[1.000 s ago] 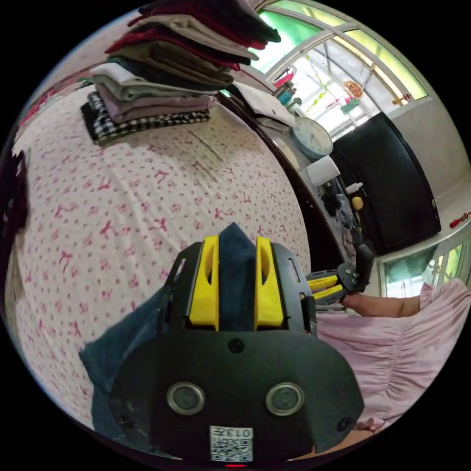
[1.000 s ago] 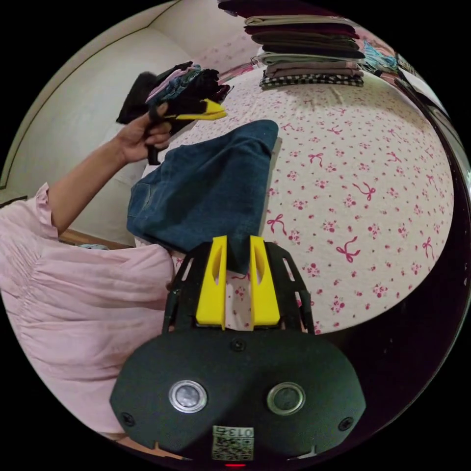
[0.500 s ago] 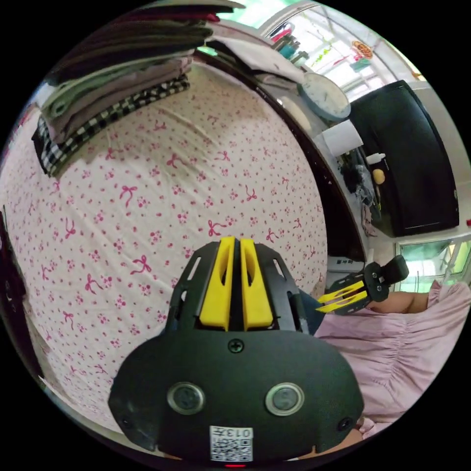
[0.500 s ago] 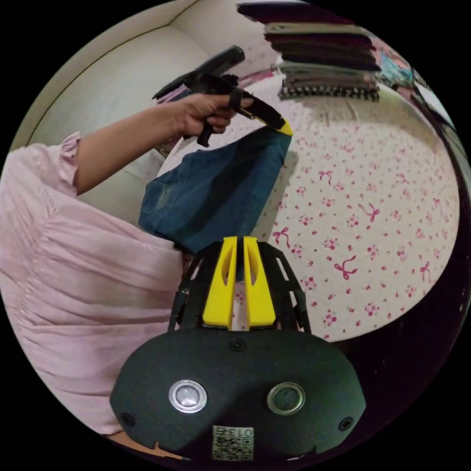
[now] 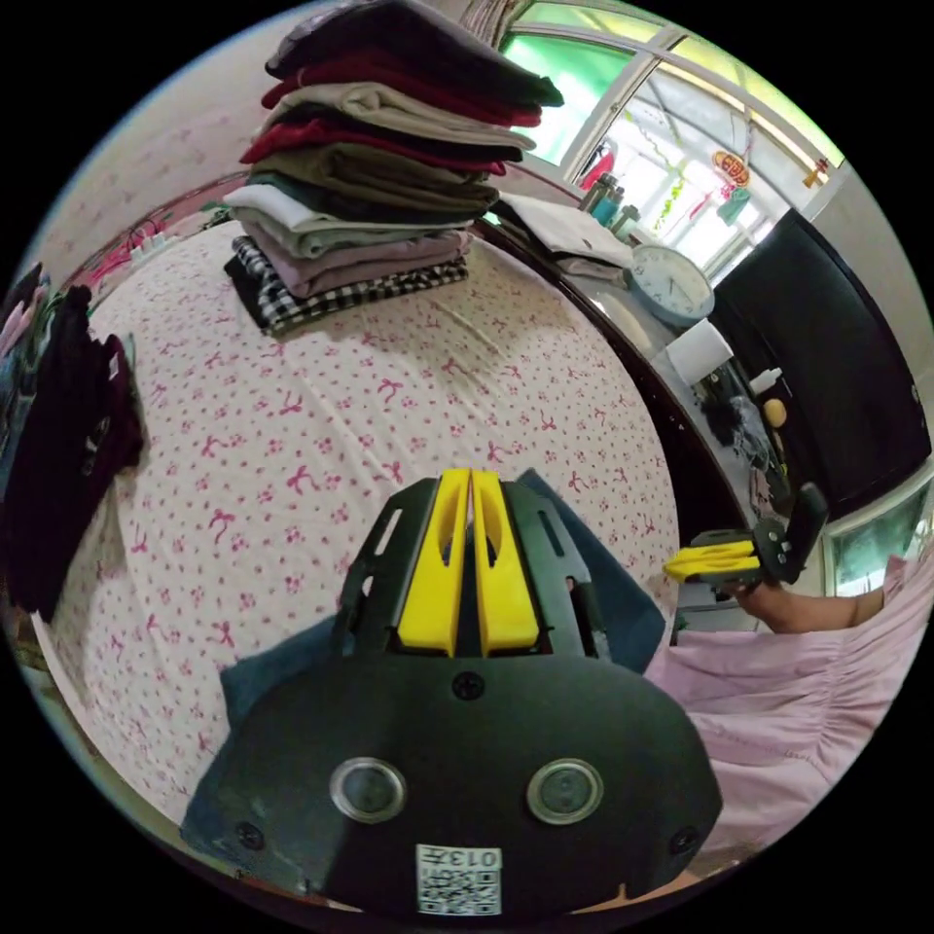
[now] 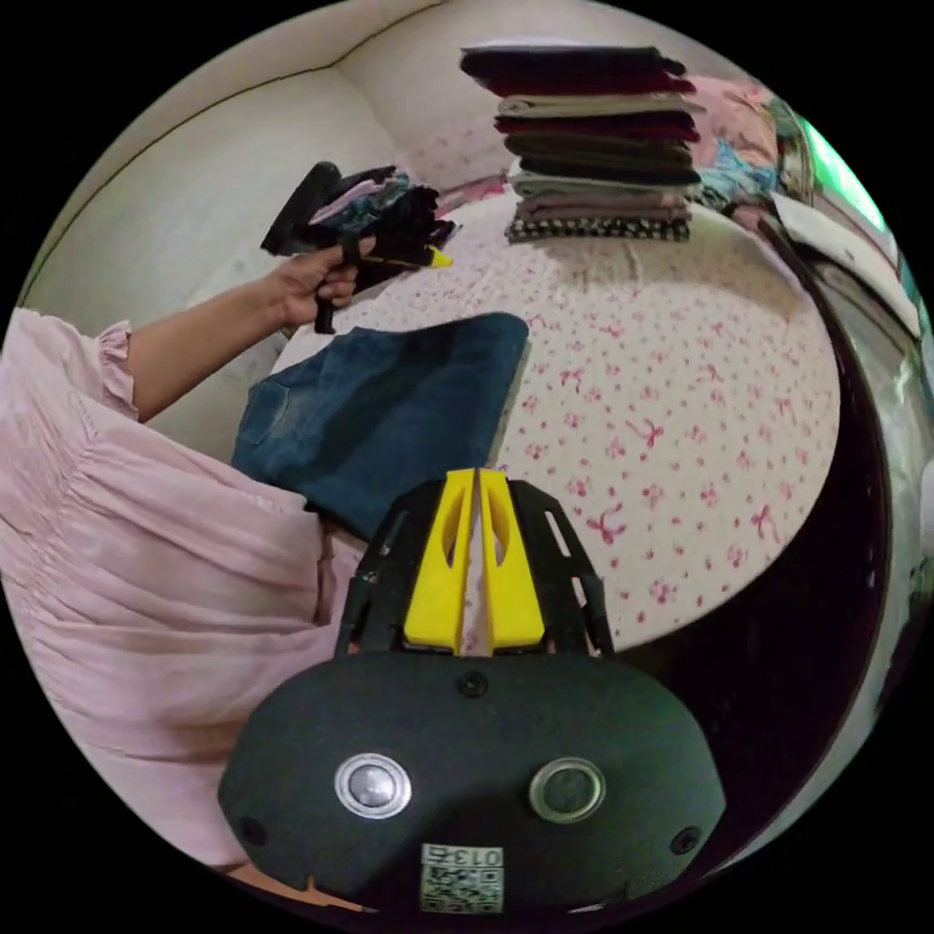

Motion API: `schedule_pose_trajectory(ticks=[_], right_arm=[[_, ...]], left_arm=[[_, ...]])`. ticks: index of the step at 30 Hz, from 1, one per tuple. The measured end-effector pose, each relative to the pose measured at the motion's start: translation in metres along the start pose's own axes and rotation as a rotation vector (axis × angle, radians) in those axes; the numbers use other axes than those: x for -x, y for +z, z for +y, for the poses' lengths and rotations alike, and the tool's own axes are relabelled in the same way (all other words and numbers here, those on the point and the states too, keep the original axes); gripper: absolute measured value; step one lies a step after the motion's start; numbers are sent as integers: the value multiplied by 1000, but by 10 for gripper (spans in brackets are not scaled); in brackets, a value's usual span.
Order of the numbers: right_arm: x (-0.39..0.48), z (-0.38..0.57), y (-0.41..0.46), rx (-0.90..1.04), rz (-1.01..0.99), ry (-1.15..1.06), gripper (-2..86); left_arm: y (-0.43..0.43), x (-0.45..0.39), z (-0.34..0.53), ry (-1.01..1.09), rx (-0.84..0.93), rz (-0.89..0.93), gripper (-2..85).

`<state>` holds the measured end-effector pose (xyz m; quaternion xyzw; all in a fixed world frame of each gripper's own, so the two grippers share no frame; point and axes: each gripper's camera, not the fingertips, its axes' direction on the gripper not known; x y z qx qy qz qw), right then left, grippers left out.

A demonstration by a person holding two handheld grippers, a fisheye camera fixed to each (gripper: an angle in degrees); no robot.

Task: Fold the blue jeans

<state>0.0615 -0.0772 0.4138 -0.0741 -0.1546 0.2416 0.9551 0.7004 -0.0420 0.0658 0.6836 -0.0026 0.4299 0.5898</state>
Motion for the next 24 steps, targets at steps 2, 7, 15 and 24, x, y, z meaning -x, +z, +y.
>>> schedule_pose_trajectory(ticks=[2, 7, 15, 24], right_arm=[[17, -12, 11, -17, 14, -89, 6], [51, -8, 88, 225, 168, -243, 3], [71, -11, 78, 113, 185, -238, 3], [181, -7, 191, 301, 138, -514, 2]], left_arm=[[-10, -17, 41, 12, 28, -27, -3], [-28, -31, 137, -115, 82, -161, -1], [-94, -16, 261, -408, -47, -118, 38], [-78, -44, 266, -293, 82, -164, 38]])
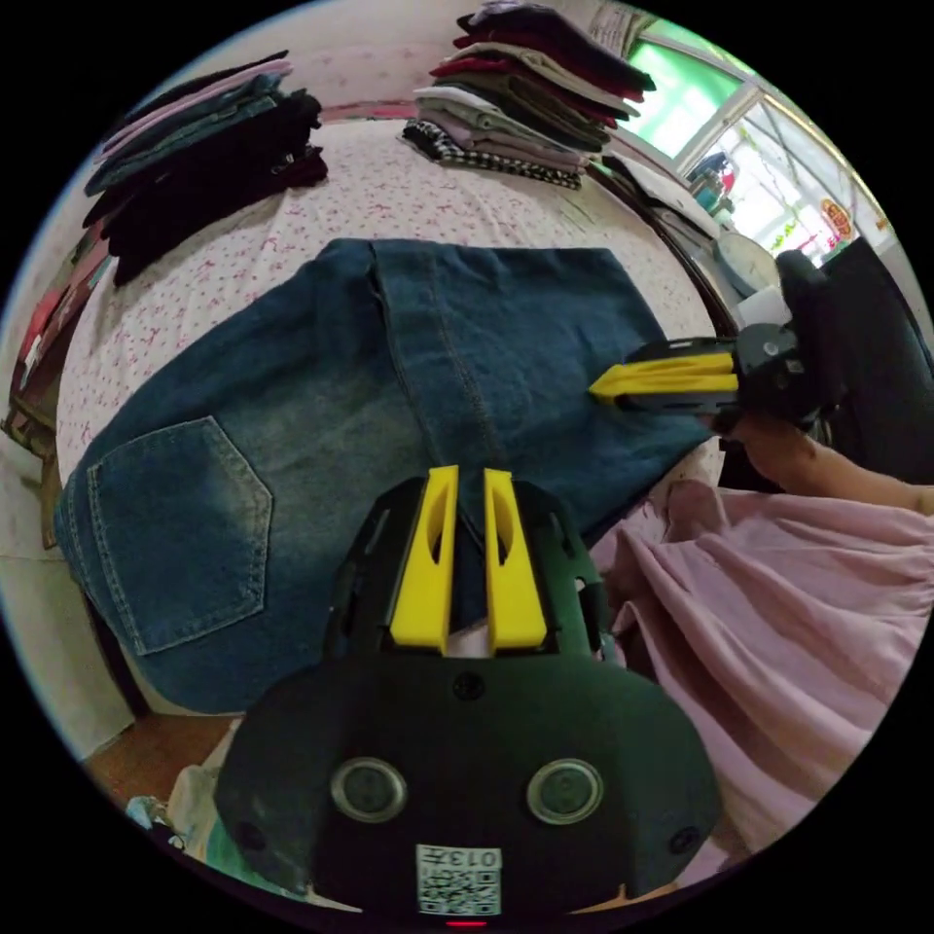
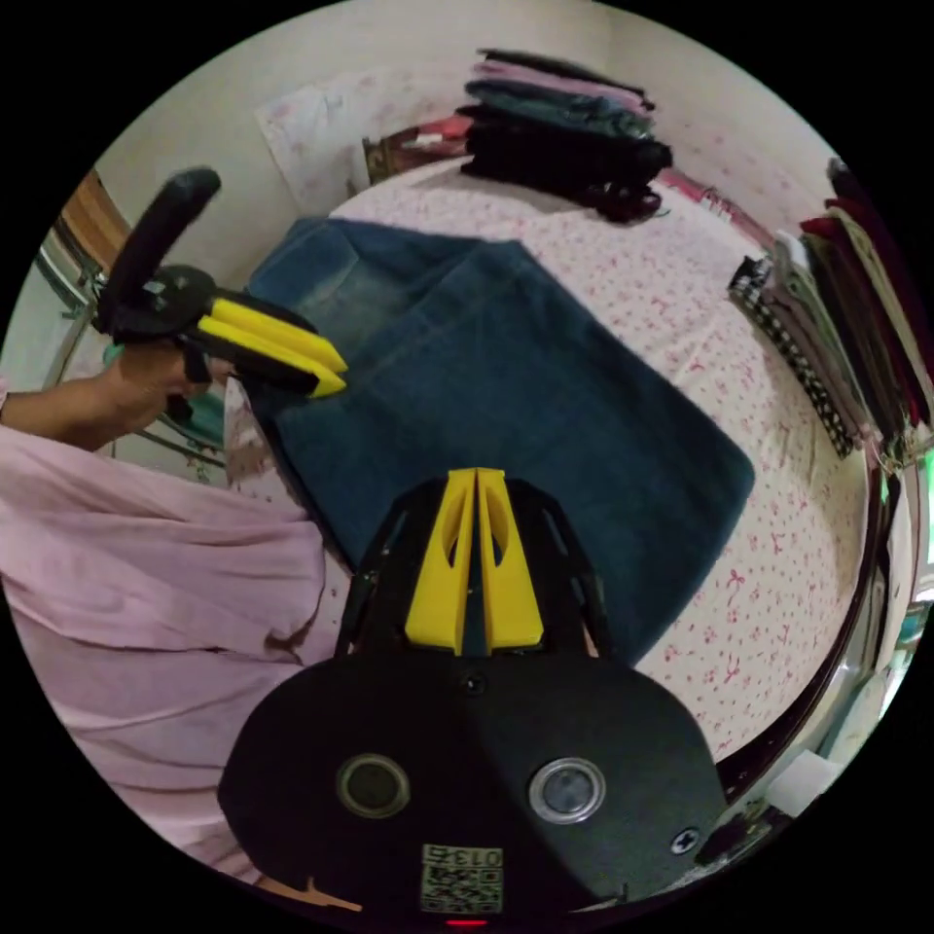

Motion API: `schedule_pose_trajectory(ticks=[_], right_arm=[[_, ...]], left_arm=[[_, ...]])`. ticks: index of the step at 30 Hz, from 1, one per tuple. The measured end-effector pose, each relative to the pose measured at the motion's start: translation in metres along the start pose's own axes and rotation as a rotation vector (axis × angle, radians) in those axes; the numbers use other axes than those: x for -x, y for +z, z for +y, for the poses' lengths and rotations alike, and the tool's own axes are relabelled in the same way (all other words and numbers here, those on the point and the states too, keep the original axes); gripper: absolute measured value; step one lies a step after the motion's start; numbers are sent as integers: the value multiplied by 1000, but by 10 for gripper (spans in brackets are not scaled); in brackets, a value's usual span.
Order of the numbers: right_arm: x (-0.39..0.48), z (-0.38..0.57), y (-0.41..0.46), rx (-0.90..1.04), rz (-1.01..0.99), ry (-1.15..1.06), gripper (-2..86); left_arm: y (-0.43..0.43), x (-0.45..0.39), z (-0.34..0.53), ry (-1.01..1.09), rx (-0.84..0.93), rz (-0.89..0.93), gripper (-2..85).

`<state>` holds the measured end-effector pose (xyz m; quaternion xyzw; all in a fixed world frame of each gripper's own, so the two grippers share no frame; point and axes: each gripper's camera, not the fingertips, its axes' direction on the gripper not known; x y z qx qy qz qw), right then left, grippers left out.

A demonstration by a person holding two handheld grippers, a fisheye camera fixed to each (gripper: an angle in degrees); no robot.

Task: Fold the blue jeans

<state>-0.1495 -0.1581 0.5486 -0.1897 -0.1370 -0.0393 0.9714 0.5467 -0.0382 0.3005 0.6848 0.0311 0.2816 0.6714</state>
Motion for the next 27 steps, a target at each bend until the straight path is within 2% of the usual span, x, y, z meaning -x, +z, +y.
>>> schedule_pose_trajectory(ticks=[3, 5, 9, 12, 16, 17, 19, 21, 27], right_arm=[[17, 0, 4, 9, 30, -30, 2], [32, 4, -8, -46, 14, -91, 2], [87, 10, -5, -88, 9, -270, 2], [122, 6, 33, 7, 23, -338, 2], [141, -3, 51, 66, 88, -348, 2], [142, -3, 48, 58, 76, -367, 2], [131, -8, 27, -77, 62, -352, 2], [113, -19, 20, -129, 121, -299, 4], [48, -77, 33, -102, 154, -160, 29]], left_arm=[[-19, 16, 11, -48, -14, 30, 13], [-45, 15, 27, -1, -97, -11, 12], [-53, -2, 35, 118, -53, -3, 16], [-45, -7, 40, 123, 9, -63, 14], [-64, 23, 48, 13, -7, 50, 3], [-76, 30, 53, 10, -42, 25, 2], [-94, 38, 60, 14, -78, -23, 1], [-106, 49, 63, 6, -81, 8, 3], [-136, 67, 60, 25, -136, 63, 4]])
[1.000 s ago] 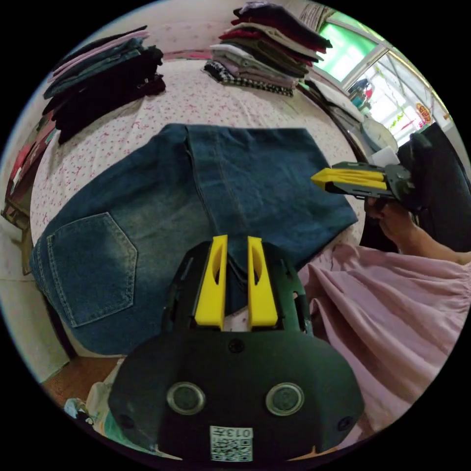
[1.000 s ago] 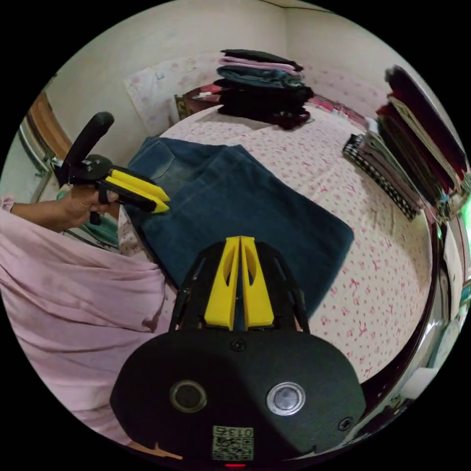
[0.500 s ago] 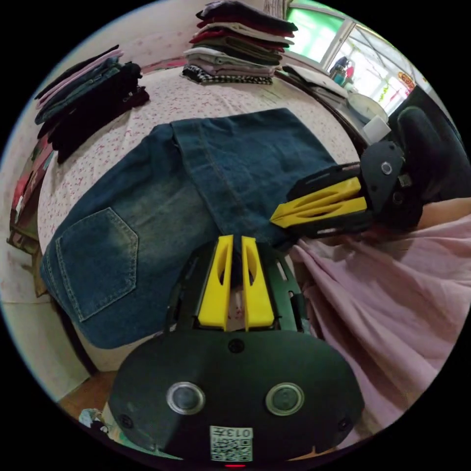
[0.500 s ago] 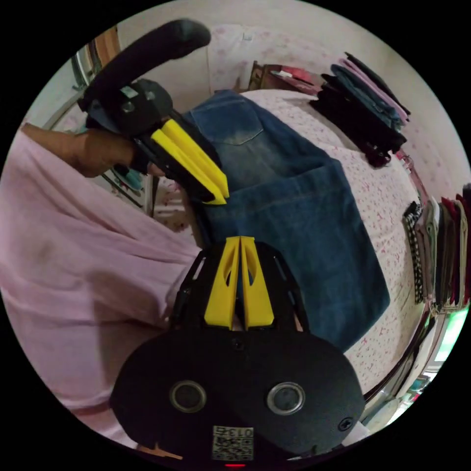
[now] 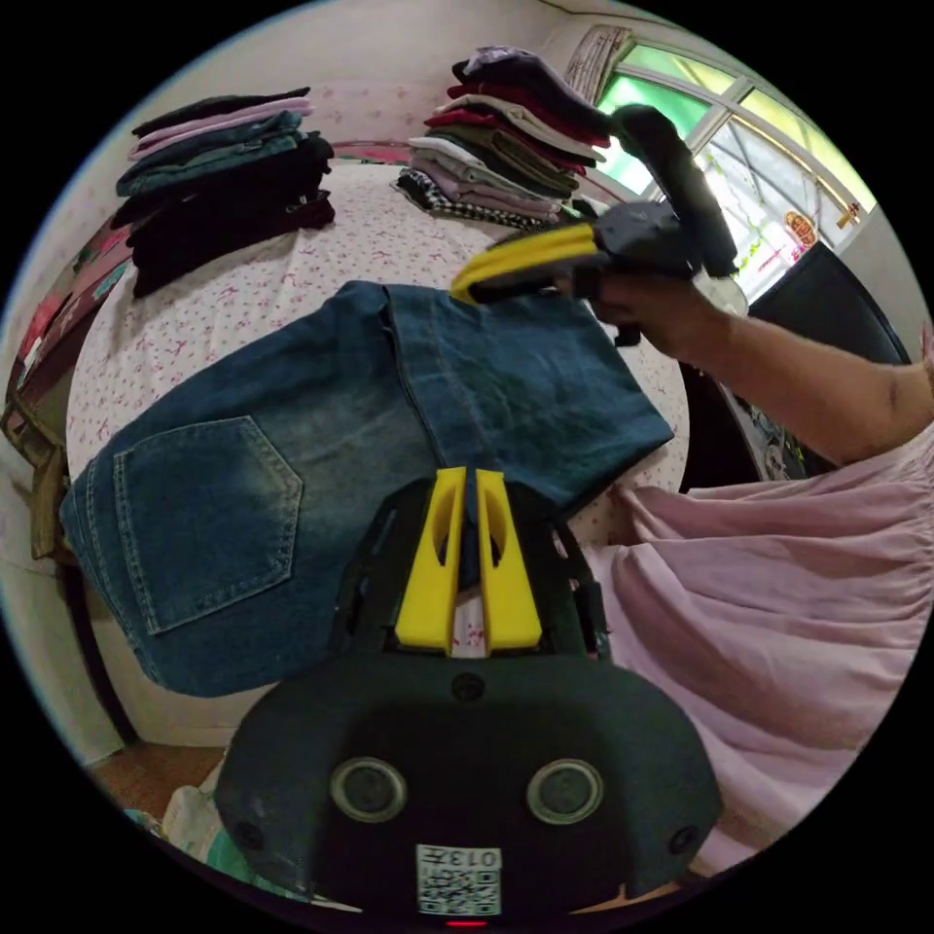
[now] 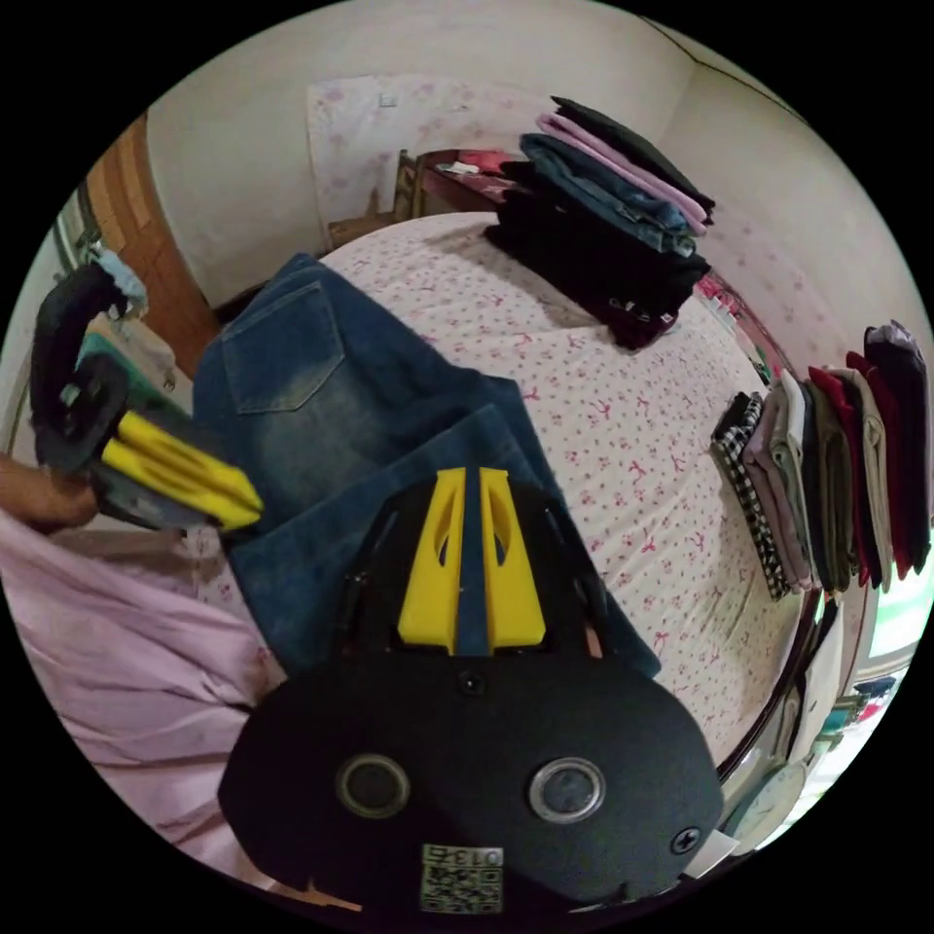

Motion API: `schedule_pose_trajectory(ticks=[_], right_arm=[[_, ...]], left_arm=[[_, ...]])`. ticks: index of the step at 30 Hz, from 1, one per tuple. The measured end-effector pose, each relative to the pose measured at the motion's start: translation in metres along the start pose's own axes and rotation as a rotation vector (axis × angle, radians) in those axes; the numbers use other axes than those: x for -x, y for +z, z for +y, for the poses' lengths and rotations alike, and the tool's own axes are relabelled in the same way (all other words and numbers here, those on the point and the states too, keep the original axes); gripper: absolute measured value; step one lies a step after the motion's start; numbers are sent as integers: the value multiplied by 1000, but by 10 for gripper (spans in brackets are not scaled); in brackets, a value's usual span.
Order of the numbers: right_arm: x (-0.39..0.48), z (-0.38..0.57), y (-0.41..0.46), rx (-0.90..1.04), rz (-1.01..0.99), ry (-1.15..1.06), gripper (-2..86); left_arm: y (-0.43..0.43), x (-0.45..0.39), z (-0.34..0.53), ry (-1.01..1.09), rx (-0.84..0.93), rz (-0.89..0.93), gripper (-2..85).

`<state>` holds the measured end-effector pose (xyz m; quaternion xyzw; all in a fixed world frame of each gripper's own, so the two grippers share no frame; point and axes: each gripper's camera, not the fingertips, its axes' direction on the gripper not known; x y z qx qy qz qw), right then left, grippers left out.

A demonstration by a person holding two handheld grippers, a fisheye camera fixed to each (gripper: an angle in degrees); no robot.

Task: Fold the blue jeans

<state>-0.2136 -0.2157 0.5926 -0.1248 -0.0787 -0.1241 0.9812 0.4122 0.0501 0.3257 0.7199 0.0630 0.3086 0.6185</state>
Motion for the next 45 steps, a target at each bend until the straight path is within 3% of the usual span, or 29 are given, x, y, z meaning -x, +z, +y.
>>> schedule_pose_trajectory(ticks=[4, 7, 9, 12, 17, 26, 35, 40, 45], right_arm=[[-25, -29, 30, 64, -105, 51, 23], [-20, -39, 78, 273, -135, -5, 9], [-22, -35, 78, 236, -145, -5, 5], [-33, -33, 70, 228, -205, 22, 5], [-28, -50, 38, 52, -258, -43, 21], [60, -174, 52, 33, -454, -325, 81], [112, -259, 105, 174, -512, -455, 131], [104, -275, 124, 275, -616, -427, 123], [96, -278, 100, 254, -602, -488, 79]], left_arm=[[9, 10, -2, 42, 139, -16, -1], [-5, 35, 9, -9, 98, 39, -1], [-20, 54, 16, -52, 83, 83, 0], [-65, 98, 48, -198, -25, 65, 5], [-145, 221, 174, -688, -338, 178, 63], [-155, 349, 307, -1026, -666, 523, 162], [-115, 400, 317, -1003, -766, 898, 188], [-115, 402, 312, -937, -869, 975, 135], [-131, 384, 315, -913, -900, 887, 71]])
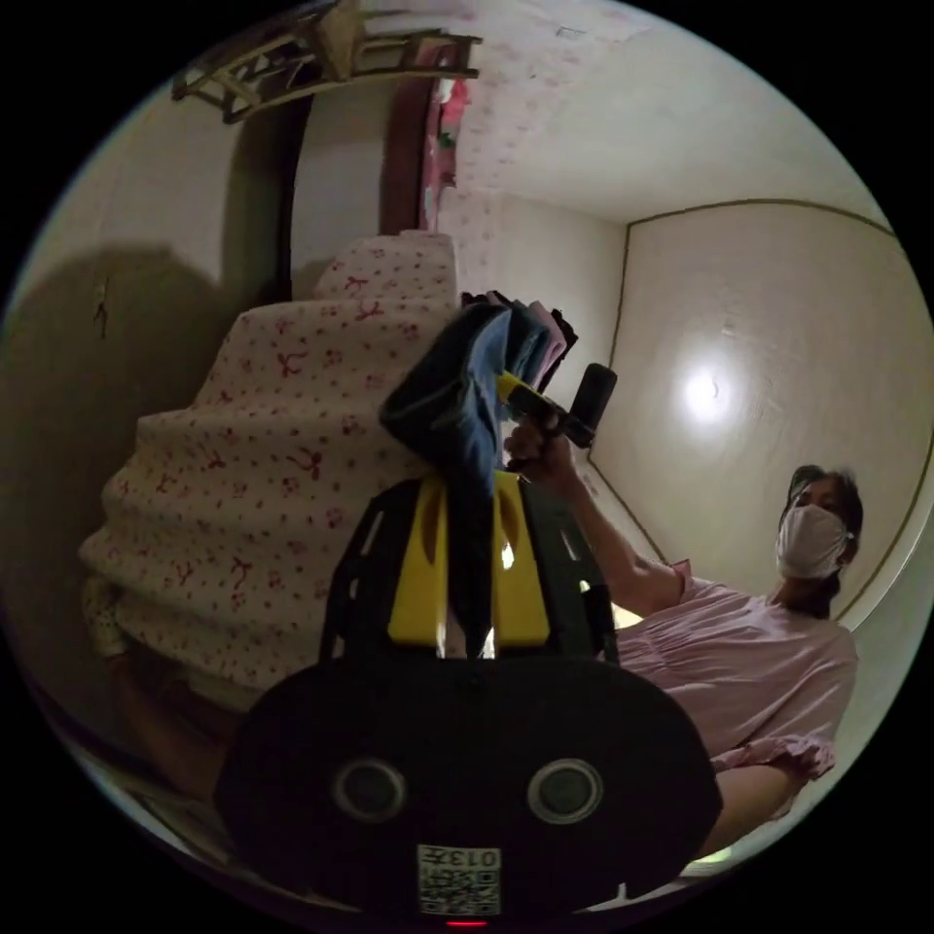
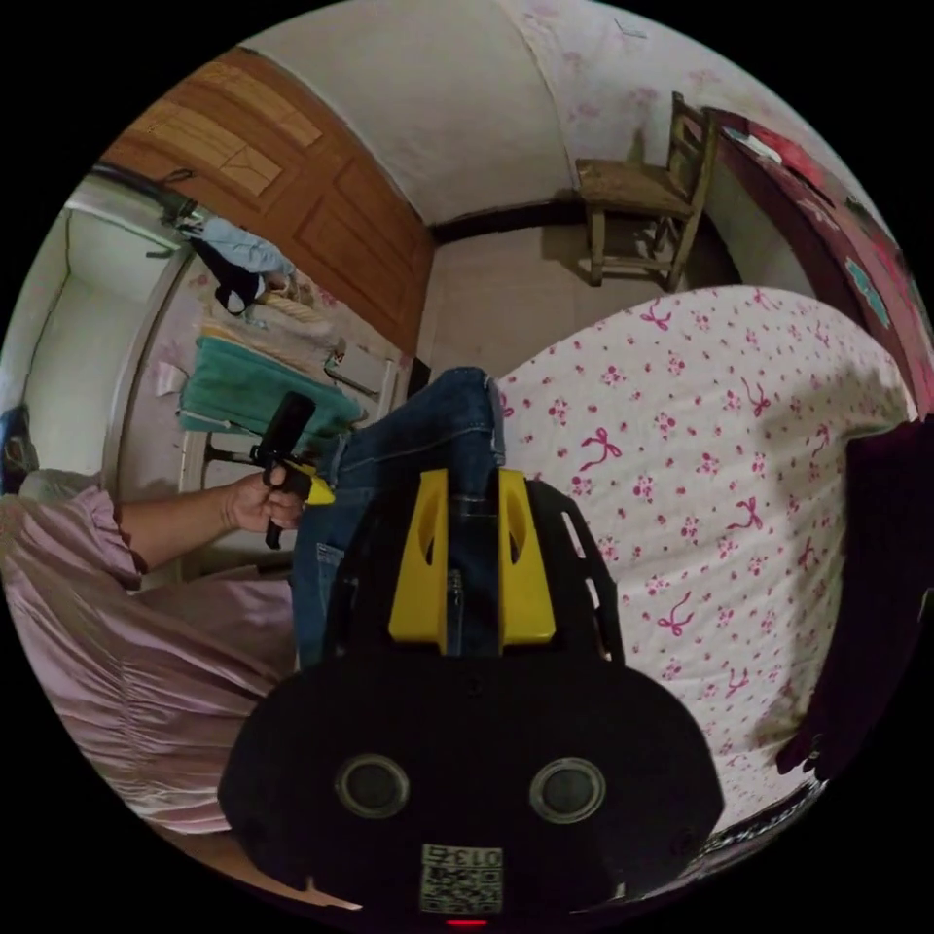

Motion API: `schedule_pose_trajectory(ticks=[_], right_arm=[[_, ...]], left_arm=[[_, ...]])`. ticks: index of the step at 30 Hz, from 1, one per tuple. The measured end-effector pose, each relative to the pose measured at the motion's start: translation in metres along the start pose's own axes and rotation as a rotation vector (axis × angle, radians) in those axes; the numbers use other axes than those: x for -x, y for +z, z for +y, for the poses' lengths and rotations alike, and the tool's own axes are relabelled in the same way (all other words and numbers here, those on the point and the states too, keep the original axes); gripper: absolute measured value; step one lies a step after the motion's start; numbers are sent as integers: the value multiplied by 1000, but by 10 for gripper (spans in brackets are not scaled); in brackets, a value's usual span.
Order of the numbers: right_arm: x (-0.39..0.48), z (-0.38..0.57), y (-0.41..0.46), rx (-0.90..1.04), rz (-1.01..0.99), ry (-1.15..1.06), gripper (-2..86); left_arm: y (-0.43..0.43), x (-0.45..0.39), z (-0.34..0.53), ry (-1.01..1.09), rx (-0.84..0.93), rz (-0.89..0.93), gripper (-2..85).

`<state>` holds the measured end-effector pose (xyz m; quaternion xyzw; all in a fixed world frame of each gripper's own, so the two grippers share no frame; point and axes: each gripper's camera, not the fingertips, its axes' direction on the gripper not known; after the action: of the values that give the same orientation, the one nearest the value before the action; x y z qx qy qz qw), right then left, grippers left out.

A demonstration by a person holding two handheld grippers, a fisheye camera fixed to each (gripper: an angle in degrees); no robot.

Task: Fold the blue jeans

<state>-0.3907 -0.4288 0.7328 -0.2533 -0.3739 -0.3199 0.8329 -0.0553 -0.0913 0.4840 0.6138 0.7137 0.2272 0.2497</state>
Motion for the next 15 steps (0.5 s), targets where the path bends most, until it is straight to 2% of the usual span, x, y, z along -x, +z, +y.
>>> schedule_pose_trajectory(ticks=[3, 9, 13, 15], right_arm=[[22, 18, -26, -61, 53, -100, 71], [40, 107, -133, -340, 31, -135, 65], [49, 197, -196, -479, 90, -81, 60], [55, 270, -226, -563, 124, 3, 53]], left_arm=[[6, -41, 14, 139, 18, -33, 61], [76, -147, 57, 468, 226, -159, 59], [170, -201, 110, 686, 431, -205, 59], [220, -218, 145, 793, 543, -230, 62]])
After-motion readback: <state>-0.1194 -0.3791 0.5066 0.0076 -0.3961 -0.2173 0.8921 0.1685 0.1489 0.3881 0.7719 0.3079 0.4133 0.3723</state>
